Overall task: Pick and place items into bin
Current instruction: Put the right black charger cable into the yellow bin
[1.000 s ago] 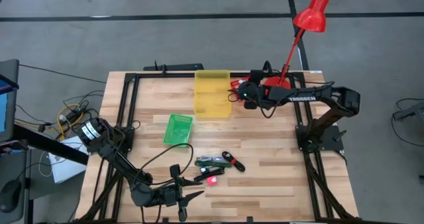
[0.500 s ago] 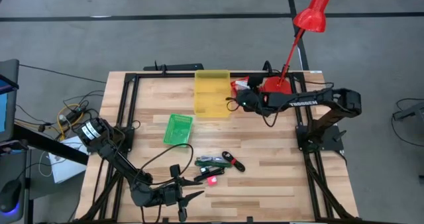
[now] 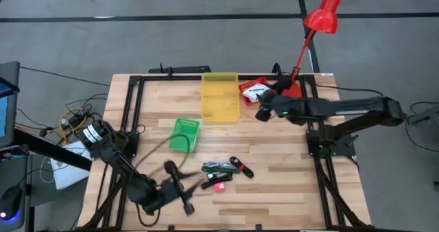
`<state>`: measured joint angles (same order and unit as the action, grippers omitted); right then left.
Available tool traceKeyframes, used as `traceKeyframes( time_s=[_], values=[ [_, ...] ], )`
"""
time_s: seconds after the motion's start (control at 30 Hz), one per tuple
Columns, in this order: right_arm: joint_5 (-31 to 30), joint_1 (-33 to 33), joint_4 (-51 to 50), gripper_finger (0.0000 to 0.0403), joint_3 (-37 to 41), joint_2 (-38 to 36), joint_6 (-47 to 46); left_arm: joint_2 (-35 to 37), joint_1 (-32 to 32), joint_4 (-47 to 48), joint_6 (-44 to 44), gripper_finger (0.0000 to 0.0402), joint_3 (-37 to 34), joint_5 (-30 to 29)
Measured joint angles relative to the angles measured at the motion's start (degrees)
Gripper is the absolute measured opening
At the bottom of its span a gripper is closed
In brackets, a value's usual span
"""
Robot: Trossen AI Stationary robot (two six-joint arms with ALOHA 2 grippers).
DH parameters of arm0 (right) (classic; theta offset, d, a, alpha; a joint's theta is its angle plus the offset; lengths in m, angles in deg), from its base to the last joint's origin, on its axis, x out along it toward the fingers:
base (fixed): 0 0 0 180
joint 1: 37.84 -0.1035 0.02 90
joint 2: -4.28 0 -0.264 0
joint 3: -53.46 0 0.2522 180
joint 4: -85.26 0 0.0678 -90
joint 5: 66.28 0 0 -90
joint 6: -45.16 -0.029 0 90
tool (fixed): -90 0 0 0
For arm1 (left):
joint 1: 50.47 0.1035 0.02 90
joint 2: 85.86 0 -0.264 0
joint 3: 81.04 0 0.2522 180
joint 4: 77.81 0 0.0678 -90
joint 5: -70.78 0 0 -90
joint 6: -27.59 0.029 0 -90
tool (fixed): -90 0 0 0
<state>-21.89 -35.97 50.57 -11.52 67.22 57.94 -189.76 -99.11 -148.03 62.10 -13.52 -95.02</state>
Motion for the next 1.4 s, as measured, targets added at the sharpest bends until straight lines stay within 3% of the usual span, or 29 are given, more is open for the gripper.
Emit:
traceKeyframes(
  time_s=[0.1, 0.23, 0.33, 0.43, 0.5, 0.53, 0.63, 0.67, 0.77, 0.9, 1.07, 1.4],
  values=[
    [8.05, -1.65, -1.85, 0.0223, 0.0, -6.87, -6.84, 4.86, 0.41, -1.0, 5.88, 0.0112, -0.02, -5.58],
    [14.39, -5.13, -3.27, 0.0223, 0.0, -14.27, -12.42, 12.54, 0.39, 2.54, 10.85, 0.0112, -0.02, -6.09],
    [15.8, -8.74, -5.64, 0.0223, 0.05, -18.58, -15.93, 18.49, 0.5, 11.32, 10.54, 0.0112, -0.02, -6.13],
    [15.94, -13.08, -6.08, 0.0223, 2.81, -22.05, -17.55, 24.65, 1.35, 27.35, 2.44, 0.0112, -0.02, -4.99],
    [15.84, -15.79, -6.1, 0.0223, 5.56, -24.23, -19.34, 29.42, 2.29, 42.9, -8.59, 0.0112, -0.02, 0.73],
    [15.75, -16.91, -5.94, 0.0223, 7.19, -25.42, -20.52, 32.12, 3.19, 52.19, -16.02, 0.0112, -0.02, 6.35],
    [15.4, -19.67, -4.85, 0.0223, 11.77, -29.09, -23.99, 39.63, 10.15, 76.69, -39.55, 0.0112, -0.02, 32.8],
    [15.35, -20.59, -4.23, 0.0223, 13.25, -30.11, -25.29, 40.89, 13.14, 81.98, -44.5, 0.0112, 0.0, 38.91],
    [15.35, -22.78, -1.22, 0.0224, 17.08, -32.29, -27.88, 42.38, 20.4, 91.89, -53.29, 0.0112, -0.99, 43.2],
    [15.35, -25.11, 3.15, 0.0223, 21.37, -33.03, -30.17, 41.65, 26.94, 94.49, -53.48, 0.0112, -3.37, 50.27],
    [15.58, -27.39, 10.16, 0.0223, 25.97, -31.97, -39.04, 38.37, 29.81, 88.84, -48.57, 0.0112, -6.26, 57.86],
    [13.91, -29.46, 13.24, 0.0209, 27.93, -19.85, -46.85, 36.74, 30.0, 89.28, -37.2, 0.0112, -6.88, 56.0]
  ],
)
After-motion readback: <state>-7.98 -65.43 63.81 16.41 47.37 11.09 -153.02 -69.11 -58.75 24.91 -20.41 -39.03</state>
